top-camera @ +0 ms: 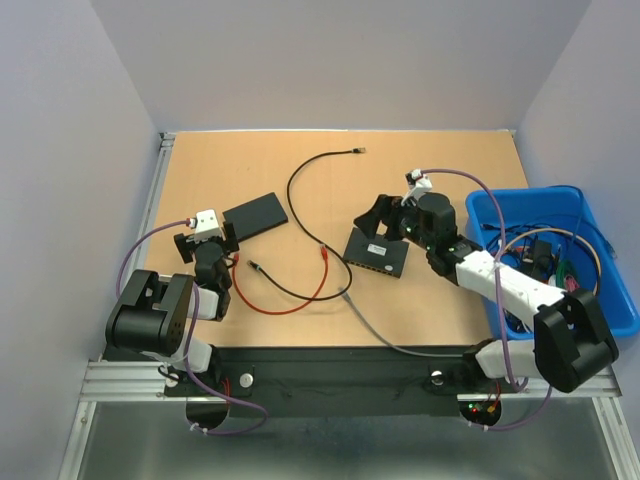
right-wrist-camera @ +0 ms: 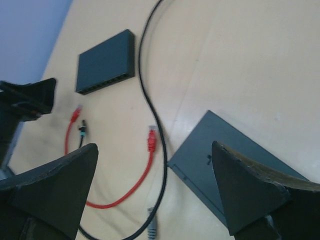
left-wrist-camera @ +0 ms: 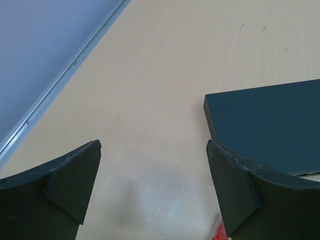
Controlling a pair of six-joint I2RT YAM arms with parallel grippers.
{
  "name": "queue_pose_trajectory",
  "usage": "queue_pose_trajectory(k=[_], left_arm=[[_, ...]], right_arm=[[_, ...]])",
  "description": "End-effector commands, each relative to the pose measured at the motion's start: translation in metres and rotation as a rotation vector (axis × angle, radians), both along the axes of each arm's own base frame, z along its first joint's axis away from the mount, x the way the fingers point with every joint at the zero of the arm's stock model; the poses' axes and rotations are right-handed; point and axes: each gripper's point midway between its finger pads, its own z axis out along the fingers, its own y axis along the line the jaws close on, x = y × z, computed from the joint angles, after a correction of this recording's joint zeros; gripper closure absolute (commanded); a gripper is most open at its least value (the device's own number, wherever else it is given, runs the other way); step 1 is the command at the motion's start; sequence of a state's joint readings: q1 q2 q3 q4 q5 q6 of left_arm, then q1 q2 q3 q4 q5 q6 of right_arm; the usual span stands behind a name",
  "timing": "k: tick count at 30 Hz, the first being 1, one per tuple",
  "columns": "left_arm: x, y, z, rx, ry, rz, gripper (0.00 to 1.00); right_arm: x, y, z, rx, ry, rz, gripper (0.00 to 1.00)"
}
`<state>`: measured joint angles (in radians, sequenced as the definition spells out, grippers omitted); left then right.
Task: Insert the plug into the switch port
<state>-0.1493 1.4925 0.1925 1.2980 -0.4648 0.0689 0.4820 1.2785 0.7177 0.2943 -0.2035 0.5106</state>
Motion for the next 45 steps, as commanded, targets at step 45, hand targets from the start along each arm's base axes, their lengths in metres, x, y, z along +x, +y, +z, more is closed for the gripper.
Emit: queue_pose_trajectory(k=[45], left_arm=[[0.032, -0.274, 0.121, -0.333, 0.169, -0.788, 0.01]], right_arm=[[-0.033, -0.084, -0.11, -0.389, 0.424, -0.505, 0.0]])
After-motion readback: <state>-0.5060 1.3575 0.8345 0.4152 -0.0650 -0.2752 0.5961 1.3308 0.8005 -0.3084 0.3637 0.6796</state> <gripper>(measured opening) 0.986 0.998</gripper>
